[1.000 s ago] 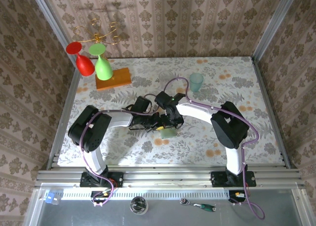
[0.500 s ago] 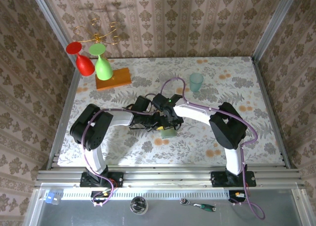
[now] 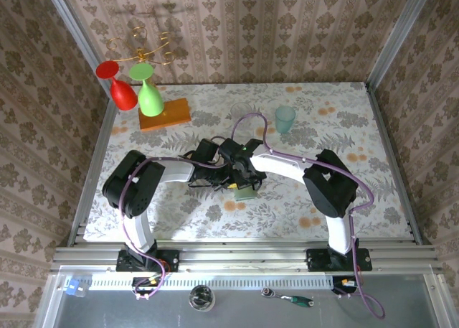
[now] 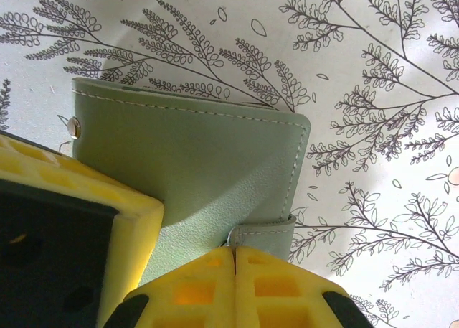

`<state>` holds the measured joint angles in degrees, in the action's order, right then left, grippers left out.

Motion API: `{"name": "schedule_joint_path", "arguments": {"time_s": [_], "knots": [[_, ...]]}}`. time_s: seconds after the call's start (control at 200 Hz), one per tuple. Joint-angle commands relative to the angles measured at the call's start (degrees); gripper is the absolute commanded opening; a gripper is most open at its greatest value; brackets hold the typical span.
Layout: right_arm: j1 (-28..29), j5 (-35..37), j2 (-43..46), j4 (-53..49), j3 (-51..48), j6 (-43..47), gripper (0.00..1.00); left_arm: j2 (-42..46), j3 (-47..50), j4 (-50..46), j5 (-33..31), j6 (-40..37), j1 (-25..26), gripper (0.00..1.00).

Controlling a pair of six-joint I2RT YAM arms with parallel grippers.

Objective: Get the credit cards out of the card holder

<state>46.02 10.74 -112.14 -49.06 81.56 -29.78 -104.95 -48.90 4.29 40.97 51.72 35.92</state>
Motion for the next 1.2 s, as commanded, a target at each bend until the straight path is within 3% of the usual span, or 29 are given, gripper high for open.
{"name": "schedule_joint_path", "arguments": {"time_s": [0.0,0.23,0.515,0.68,0.91,1.195], "knots": [[-1.25,11.35,1.72,-8.71,-0.07,0.25,0.0,-5.45,3.9,-13.86,-11.63,-1.89,-0.42,0.0],[-1.24,12.09,3.08,-8.63,-0.79,0.15,0.0,-4.74,4.27,-13.89,-12.07,-1.81,-0.46,0.0],[-3.32,2.12,5.76,-2.0,-3.93,-1.05,0.0,-2.71,4.25,-12.2,-11.38,-2.57,-0.33,0.0],[-4.75,-5.45,6.71,2.58,-6.48,-2.19,0.11,-0.69,3.72,-9.81,-10.17,-3.03,-0.37,0.01],[-6.78,-12.15,8.37,7.36,-9.94,-3.97,0.19,0.94,4.16,-3.99,-7.46,-0.21,-0.09,0.08],[-8.81,-13.29,10.09,9.14,-12.82,-4.16,0.27,2.94,2.73,-2.07,-6.48,2.3,0.14,0.15]]}}
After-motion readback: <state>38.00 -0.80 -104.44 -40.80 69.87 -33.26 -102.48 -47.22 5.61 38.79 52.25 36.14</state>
